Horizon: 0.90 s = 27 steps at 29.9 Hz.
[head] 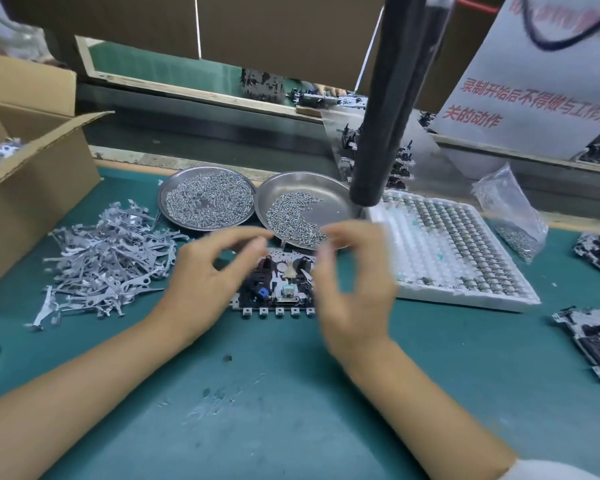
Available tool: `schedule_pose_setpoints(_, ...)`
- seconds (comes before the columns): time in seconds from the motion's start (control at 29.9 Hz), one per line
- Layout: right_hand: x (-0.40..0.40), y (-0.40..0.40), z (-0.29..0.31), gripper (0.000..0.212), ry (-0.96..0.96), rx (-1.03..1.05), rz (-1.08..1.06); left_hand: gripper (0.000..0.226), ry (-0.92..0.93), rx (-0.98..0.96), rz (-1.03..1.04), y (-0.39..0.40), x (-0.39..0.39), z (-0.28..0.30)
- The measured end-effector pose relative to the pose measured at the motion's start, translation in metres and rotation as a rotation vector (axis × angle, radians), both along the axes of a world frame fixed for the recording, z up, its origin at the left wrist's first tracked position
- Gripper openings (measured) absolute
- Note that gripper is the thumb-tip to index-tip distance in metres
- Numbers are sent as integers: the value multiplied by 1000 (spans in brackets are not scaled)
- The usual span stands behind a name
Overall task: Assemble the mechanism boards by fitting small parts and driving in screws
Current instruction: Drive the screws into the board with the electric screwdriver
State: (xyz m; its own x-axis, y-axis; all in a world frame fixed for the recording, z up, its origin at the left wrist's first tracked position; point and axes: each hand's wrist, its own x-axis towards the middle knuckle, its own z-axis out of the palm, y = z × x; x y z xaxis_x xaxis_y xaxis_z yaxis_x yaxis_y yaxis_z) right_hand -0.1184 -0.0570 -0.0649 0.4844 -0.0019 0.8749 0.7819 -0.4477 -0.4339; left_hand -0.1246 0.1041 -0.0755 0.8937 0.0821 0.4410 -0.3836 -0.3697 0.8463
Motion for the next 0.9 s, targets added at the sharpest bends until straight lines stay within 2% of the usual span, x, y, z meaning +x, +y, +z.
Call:
schedule_pose_setpoints(0.07,-12,14,-14,30,174,-440,61,18,-25,-87,99,4,4,0)
schedule_pose_setpoints(0.13,-18,27,-21,40,245,-850,-33,21,-42,-133,152,8,6,-1)
schedule_pose_setpoints(0.2,-25,32,-18,39,274,-1041,-93,22,-57,-137,174,9,7,-2)
schedule_pose_setpoints(0.27,-34,27,-14,35,290,-1083,-108,22,-65,-141,168,8,8,-3)
schedule_pose_setpoints(0.37,-54,10,-14,12,251,-1100,-164,22,-85,-118,148,8,8,-5)
schedule_pose_setpoints(0.47,-78,-23,-20,22,308,-1045,-124,21,-99,-105,140,8,8,-7)
schedule_pose_setpoints(0.57,-94,-73,-20,13,252,-957,-158,23,-117,-93,128,9,10,-10)
schedule_pose_setpoints(0.73,-98,-156,-11,30,355,-890,-400,22,-142,-74,105,14,17,-20)
schedule_pose_setpoints(0.8,-94,-183,-13,24,416,-868,-509,23,-149,-62,113,16,21,-25)
schedule_pose_setpoints(0.87,-90,-205,-15,3,460,-850,-618,27,-143,-49,124,16,23,-29)
schedule_pose_setpoints(0.9,-87,-212,-16,12,507,-828,-646,31,-139,-43,128,17,22,-30)
